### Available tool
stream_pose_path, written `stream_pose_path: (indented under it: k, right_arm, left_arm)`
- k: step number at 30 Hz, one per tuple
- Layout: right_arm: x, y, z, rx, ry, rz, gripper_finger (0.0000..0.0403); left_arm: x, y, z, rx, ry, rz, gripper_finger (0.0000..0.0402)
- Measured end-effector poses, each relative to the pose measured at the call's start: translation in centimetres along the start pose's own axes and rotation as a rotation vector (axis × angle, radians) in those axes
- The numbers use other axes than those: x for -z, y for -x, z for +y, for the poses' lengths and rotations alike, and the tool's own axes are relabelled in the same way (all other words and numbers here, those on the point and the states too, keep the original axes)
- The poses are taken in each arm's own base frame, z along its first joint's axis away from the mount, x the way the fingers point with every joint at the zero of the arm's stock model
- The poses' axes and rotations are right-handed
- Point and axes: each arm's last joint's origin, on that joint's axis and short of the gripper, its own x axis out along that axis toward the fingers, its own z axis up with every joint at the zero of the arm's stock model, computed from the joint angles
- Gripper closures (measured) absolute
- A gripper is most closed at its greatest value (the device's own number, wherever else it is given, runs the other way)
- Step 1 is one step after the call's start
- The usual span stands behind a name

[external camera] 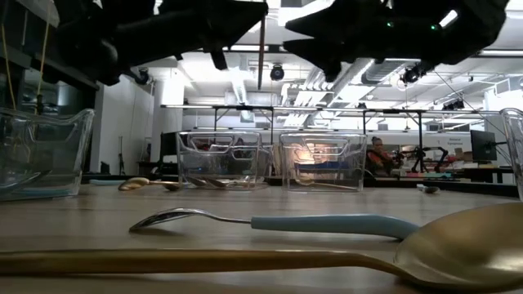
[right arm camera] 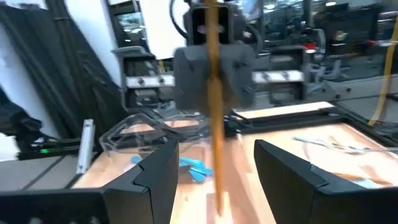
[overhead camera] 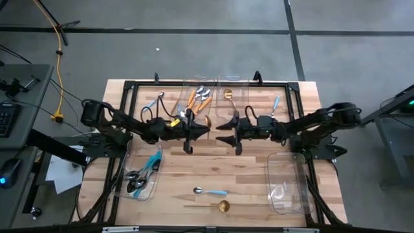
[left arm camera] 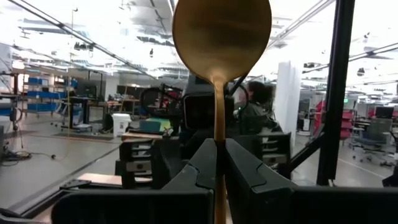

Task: Sort silverware by color (type)
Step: Put the gold spoon into the top right transparent bin

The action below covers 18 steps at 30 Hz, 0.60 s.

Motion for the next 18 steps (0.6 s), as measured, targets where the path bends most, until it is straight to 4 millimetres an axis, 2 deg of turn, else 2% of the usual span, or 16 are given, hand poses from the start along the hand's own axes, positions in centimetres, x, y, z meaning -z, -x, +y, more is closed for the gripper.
stream_pose_path:
  k: [12,18]
  right_arm:
    - [0.5,-3.3,0.3,-0.02,-0.035,0.023,0.0208]
    - [0.1,-3.6,0.9,-0.036,-0.008,0.01,0.0208]
  left_arm:
    - [0.2,-0.2,0.0,0.0,0.0,0.008,0.0401]
    - [0.3,-0.2,0.0,0.0,0.0,0.021,0.0401]
